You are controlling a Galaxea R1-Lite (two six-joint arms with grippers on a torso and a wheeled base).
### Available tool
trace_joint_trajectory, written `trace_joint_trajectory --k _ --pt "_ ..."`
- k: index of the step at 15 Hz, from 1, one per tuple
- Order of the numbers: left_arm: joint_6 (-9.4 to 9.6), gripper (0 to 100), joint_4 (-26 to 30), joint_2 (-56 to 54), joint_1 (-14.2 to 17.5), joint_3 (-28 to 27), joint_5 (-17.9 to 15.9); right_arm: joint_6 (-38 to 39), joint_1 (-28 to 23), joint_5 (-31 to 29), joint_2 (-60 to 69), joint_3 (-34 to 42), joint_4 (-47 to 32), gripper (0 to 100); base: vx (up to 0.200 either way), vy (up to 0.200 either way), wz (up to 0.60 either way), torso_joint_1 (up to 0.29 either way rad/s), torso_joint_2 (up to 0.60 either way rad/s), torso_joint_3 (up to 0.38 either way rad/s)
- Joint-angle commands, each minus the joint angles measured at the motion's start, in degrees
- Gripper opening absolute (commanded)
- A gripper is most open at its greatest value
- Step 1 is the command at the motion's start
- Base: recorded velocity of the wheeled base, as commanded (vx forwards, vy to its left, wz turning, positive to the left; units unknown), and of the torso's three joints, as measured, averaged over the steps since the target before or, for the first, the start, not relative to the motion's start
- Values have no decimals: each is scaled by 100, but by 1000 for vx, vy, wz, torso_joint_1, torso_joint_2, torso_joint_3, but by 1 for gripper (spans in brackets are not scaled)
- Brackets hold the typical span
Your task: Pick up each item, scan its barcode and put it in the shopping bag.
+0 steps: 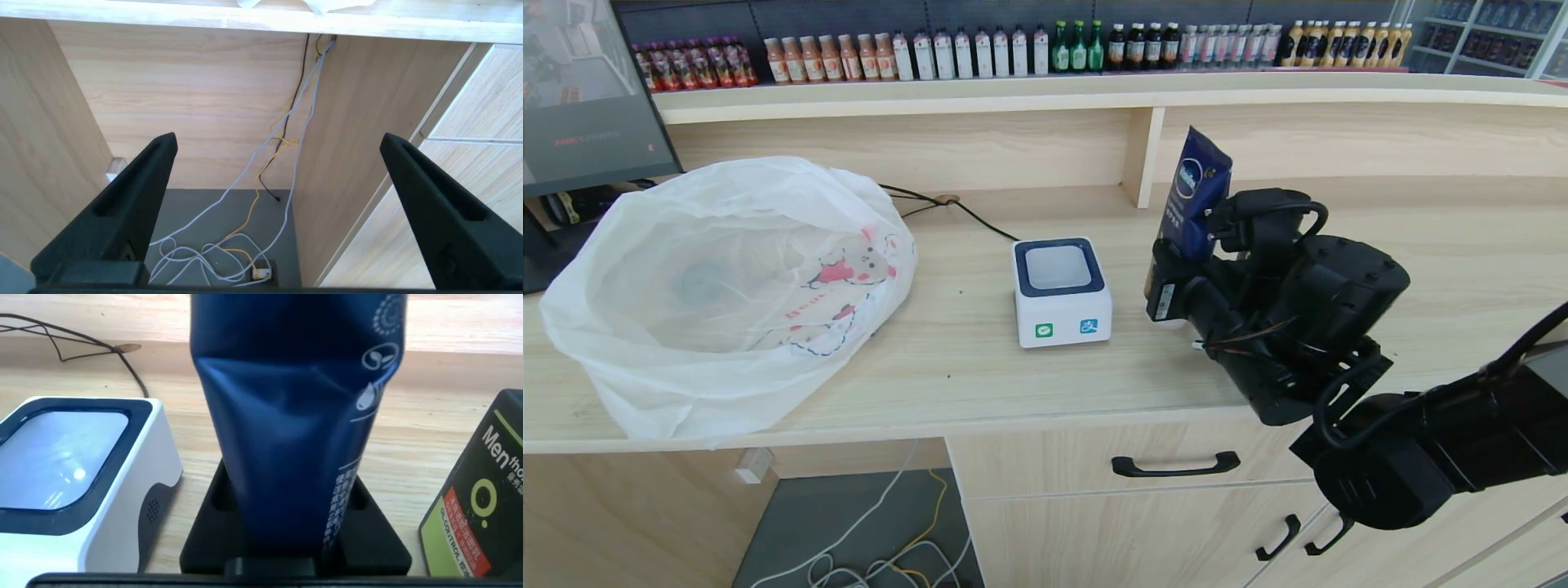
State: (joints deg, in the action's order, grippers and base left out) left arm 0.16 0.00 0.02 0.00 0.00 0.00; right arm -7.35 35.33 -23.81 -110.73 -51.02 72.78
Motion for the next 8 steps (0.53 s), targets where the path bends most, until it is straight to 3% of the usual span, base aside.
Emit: trace_joint_trajectory --k 1,8 --pt "2 100 0 -2 -9 0 0 -3 0 -1 51 4 8 0 0 0 0 0 0 0" --pt "2 100 0 -2 0 0 0 -21 27 -10 438 356 8 0 0 0 0 0 0 0"
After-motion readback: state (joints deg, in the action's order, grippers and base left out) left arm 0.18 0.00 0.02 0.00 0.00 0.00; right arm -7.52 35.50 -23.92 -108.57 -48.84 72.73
